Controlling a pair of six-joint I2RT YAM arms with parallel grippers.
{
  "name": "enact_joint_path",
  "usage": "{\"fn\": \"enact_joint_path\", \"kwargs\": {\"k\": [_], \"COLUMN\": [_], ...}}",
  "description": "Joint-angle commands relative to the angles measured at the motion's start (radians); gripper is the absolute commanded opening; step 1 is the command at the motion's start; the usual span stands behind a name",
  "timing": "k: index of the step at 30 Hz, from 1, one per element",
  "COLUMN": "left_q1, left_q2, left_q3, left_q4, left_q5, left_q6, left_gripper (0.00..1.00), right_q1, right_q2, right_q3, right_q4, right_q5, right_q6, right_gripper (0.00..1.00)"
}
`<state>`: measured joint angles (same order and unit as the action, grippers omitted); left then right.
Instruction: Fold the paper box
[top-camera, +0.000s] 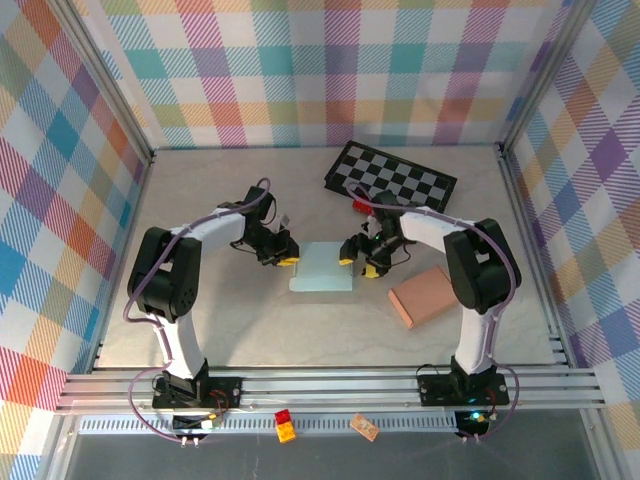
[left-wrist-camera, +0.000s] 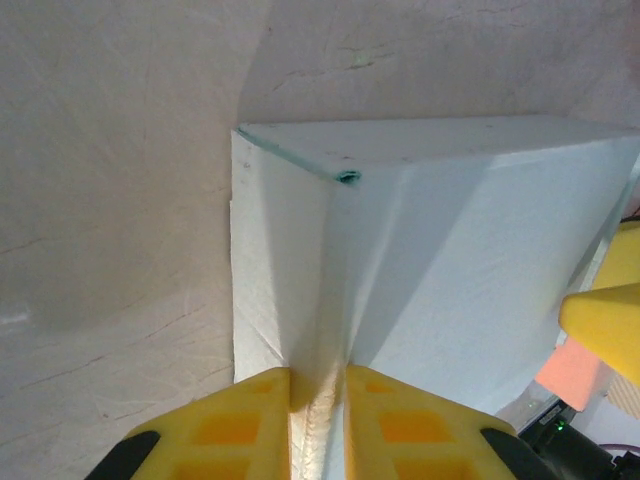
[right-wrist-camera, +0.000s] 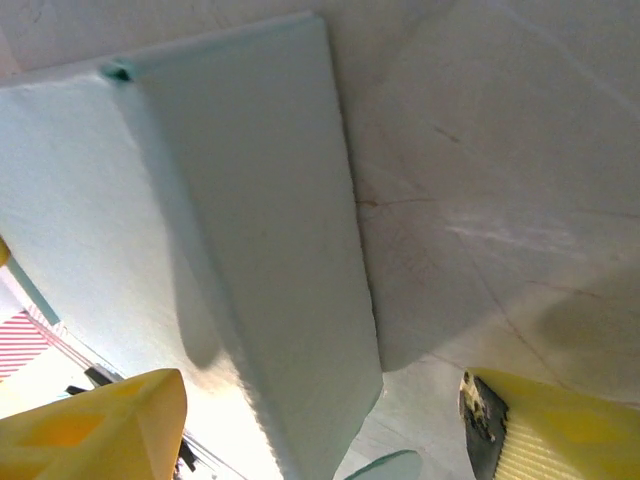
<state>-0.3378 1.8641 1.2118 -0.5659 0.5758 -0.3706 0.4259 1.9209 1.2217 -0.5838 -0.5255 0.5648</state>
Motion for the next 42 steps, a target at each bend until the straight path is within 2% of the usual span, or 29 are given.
{"fn": "enact_joint_path", "kwargs": {"k": [1,6,21,28,37,42], "left_q1": [-0.006,-0.006,0.018,0.028,0.029,0.031], "left_q2": [-0.008,-0.016,-0.028,-0.028,-0.02,-0.019], "left_q3": [-0.042,-0.06,-0.129,-0.133,-0.138,-0.141], "left_q4": [-0.003,0.009,0.009,0.001,0.004,0.006], "left_q5": [-0.014,-0.022,-0.065,-0.07,-0.079,-0.08], "left_q6": [-0.017,-0.024,0.002,0.016,0.018,0.02], "left_gripper": [0.17,0.13,0.08,0.08,0.08,0.08], "right_q1": [-0.004,-0.007,-0.038,-0.038,-0.026,-0.021], "right_q2": [-0.03,-0.04,-0.003,0.025,0.067,0.078], "right_q3": [-0.023,-0.054,-0.006,0.02,0.027,0.021], "right_q4": [0.092,0.182,0.153,0.176,0.219,0.261], "right_q5": [-0.075,-0.101,-0.129,-0.246,-0.309,-0.326], "right_q6": [0.005,0.0,-0.099,-0.115,-0.081,-0.04], "right_gripper": [0.73,0.77,0.78,0.78,0.73,0.68]}}
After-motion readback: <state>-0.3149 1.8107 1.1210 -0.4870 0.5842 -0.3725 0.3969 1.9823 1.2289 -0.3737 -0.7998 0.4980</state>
